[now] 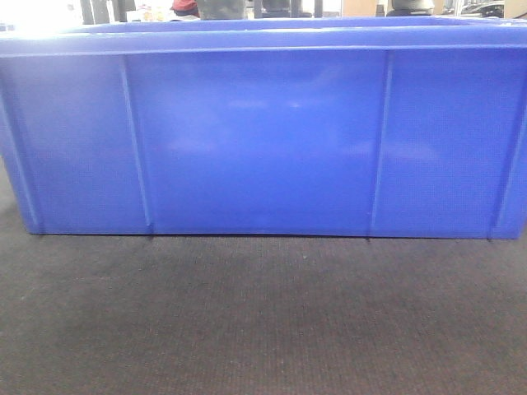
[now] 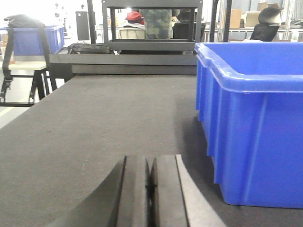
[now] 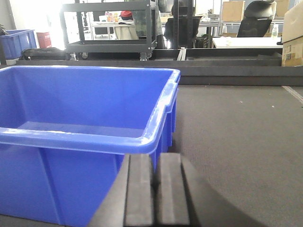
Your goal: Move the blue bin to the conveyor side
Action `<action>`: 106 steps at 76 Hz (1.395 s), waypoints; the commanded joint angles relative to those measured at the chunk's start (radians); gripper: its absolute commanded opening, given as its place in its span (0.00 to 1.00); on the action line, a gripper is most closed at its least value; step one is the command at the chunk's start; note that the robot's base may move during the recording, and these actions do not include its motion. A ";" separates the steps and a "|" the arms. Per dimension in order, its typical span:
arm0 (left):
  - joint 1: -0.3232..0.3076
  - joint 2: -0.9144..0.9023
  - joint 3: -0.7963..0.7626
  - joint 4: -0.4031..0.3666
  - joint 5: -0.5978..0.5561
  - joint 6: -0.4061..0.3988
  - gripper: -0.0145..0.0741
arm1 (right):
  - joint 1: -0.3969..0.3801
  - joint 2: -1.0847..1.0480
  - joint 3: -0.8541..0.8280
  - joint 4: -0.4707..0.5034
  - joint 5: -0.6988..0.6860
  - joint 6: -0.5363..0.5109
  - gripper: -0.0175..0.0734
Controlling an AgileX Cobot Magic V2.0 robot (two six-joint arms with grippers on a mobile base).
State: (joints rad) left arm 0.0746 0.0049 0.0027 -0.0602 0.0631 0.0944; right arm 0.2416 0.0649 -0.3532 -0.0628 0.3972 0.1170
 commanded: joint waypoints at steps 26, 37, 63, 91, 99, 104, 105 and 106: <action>-0.039 -0.005 -0.003 -0.008 -0.028 0.001 0.14 | -0.003 -0.007 0.001 -0.011 -0.031 -0.004 0.10; -0.039 -0.005 -0.003 -0.008 -0.028 0.001 0.14 | -0.003 -0.007 0.001 -0.011 -0.031 -0.004 0.10; -0.039 -0.005 -0.003 -0.008 -0.028 0.001 0.14 | -0.003 -0.007 0.001 -0.011 -0.031 -0.004 0.10; -0.039 -0.005 -0.003 -0.008 -0.028 0.001 0.14 | -0.058 -0.007 0.068 0.081 -0.089 -0.091 0.10; -0.039 -0.005 -0.003 -0.008 -0.028 0.001 0.14 | -0.147 -0.007 0.137 0.157 -0.156 -0.173 0.10; -0.039 -0.005 -0.003 -0.008 -0.028 0.001 0.14 | -0.206 -0.007 0.188 0.164 -0.204 -0.173 0.10; -0.039 -0.005 -0.003 -0.008 -0.028 0.001 0.14 | -0.213 -0.007 0.196 0.164 -0.216 -0.173 0.10; -0.039 -0.005 -0.003 -0.008 -0.028 0.001 0.14 | -0.216 -0.007 0.205 0.164 -0.220 -0.173 0.10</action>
State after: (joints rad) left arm 0.0401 0.0049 0.0027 -0.0622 0.0616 0.0944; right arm 0.0642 0.0633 -0.1886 0.0850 0.2499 -0.0355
